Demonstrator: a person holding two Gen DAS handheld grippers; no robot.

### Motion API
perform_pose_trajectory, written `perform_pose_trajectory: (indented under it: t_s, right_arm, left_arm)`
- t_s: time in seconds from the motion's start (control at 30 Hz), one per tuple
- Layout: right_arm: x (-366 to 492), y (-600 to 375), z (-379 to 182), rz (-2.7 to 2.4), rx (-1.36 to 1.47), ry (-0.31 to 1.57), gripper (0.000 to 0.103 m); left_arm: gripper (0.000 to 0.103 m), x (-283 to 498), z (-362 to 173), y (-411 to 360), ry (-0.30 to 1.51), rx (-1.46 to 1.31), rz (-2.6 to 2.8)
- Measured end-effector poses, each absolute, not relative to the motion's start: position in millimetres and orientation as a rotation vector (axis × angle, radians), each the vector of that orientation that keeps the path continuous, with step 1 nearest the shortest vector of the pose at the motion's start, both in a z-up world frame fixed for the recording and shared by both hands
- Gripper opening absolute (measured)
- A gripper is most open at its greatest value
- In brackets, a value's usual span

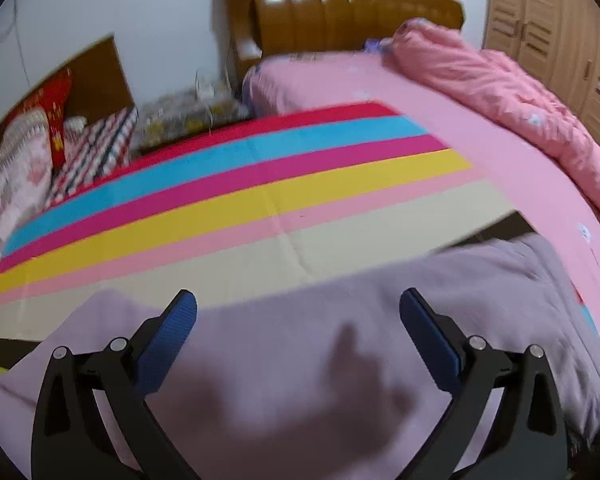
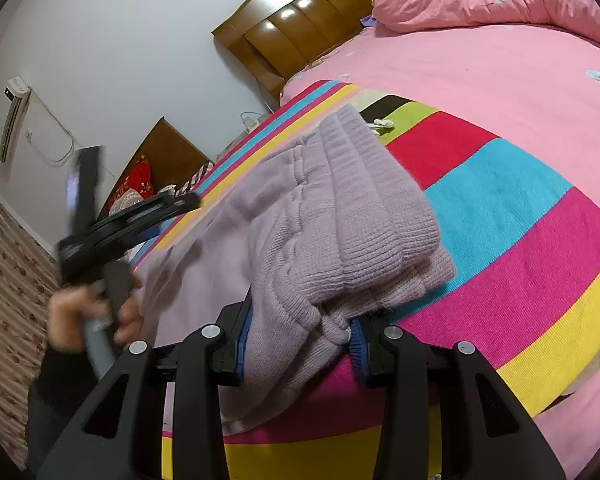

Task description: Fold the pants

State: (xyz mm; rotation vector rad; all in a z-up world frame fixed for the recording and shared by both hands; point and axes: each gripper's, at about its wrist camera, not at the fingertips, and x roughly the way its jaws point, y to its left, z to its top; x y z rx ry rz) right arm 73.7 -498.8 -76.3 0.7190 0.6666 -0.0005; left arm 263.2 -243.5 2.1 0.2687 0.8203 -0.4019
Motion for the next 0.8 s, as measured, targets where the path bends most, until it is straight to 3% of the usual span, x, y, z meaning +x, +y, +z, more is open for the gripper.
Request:
perform_pose_trajectory:
  t_s: [0.17, 0.37, 0.5, 0.63, 0.8]
  right_arm:
    - [73, -500, -77, 0.003, 0.733, 0.673, 0.039]
    - [76, -503, -77, 0.004, 0.738, 0.679, 0.039]
    - [79, -504, -77, 0.003, 0.745, 0.683, 0.039]
    - [80, -506, -78, 0.008, 0.758, 0.685, 0.039]
    - [80, -505, -73, 0.001, 0.785, 0.662, 0.037]
  left_arm:
    - [0.102, 244, -36, -263, 0.902, 0.442, -0.423]
    - [0.101, 200, 4, -247, 0.841, 0.398, -0.473]
    - [0.102, 162, -29, -248, 0.941, 0.46, -0.537]
    - [0.101, 154, -21, -228, 0.917, 0.342, -0.601]
    - [0.101, 102, 22, -175, 0.762, 0.261, -0.743]
